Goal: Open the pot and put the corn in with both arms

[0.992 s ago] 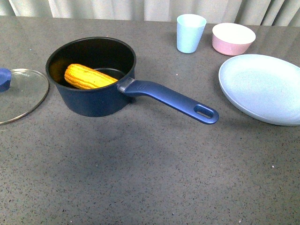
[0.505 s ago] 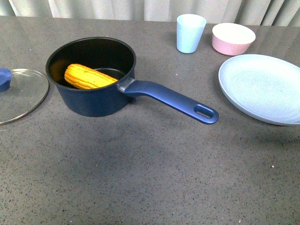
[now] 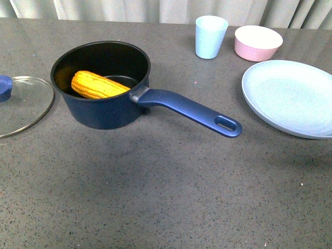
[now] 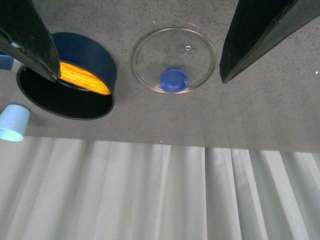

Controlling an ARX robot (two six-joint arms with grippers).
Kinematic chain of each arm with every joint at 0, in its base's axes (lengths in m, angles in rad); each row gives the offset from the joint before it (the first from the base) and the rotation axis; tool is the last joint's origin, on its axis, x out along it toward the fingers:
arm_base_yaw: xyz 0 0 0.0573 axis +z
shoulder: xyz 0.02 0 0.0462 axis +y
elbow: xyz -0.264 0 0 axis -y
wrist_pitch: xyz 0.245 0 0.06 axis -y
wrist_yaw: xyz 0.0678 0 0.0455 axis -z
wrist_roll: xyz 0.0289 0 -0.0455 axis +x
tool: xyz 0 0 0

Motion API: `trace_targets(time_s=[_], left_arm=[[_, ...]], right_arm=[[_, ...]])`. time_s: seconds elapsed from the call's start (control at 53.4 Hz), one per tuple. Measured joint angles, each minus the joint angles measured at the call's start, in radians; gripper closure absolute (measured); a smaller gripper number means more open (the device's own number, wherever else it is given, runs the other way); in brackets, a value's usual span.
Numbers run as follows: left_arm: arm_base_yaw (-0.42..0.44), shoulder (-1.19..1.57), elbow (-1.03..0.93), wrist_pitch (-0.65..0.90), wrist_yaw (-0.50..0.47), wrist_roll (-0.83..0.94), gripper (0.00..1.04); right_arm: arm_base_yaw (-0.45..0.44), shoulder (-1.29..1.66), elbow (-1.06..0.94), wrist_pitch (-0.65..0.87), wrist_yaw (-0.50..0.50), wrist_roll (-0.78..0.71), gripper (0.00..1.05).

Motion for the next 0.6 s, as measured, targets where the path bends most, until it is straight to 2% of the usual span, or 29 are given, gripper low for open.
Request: trace_targets(time_s=[0.374,0.599], left_arm=[[0.000,0.000,0.000,0.000,0.000,0.000,0.09],[0.000,0.000,0.000,0.000,0.000,0.000,0.09]], right_arm=[[0.000,-0.199,0.000,-0.194,0.000,0.000,1.03],[0.000,-0.263,0.000,-0.258,0.000,0.000,1.03]])
